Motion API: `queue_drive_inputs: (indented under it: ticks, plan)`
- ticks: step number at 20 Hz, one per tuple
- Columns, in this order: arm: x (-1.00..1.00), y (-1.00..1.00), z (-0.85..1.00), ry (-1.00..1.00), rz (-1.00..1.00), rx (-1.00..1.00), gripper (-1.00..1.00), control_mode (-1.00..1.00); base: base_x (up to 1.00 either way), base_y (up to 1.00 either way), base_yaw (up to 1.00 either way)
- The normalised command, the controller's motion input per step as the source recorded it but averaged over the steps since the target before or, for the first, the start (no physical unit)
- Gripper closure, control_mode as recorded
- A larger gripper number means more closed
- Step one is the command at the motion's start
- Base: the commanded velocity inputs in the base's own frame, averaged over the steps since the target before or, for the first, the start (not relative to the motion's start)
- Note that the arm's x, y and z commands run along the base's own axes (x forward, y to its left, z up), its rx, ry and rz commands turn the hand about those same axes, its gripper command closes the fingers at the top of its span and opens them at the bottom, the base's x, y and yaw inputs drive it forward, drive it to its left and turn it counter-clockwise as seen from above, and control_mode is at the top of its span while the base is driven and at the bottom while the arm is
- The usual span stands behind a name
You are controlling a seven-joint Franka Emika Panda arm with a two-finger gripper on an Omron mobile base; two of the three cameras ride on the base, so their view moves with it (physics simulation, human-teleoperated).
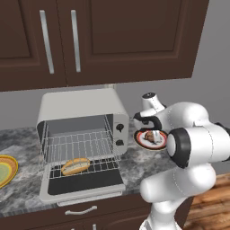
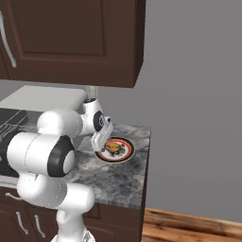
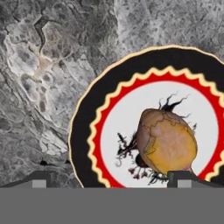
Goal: Open the toaster oven door. Place the hotdog bun on the bottom rack in the toaster oven and place the chicken drumstick on the top rack.
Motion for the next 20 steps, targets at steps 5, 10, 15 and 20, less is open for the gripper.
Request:
queue_drive_inputs:
  ticks: [5, 10, 15, 20]
  plan:
    - [0.14, 0.00, -0.14, 0.00, 0.00, 0.00, -1.00, -1.00, 0.00, 0.00, 0.00]
    - [0.10, 0.00, -0.09, 0.00, 0.00, 0.00, -1.00, -1.00, 0.00, 0.00, 0.00]
    - [0.11, 0.00, -0.11, 0.00, 0.00, 0.00, -1.00, -1.00, 0.00, 0.00, 0.00]
    - [0.16, -0.01, -0.03, 0.00, 0.00, 0.00, -1.00, -1.00, 0.00, 0.00, 0.00]
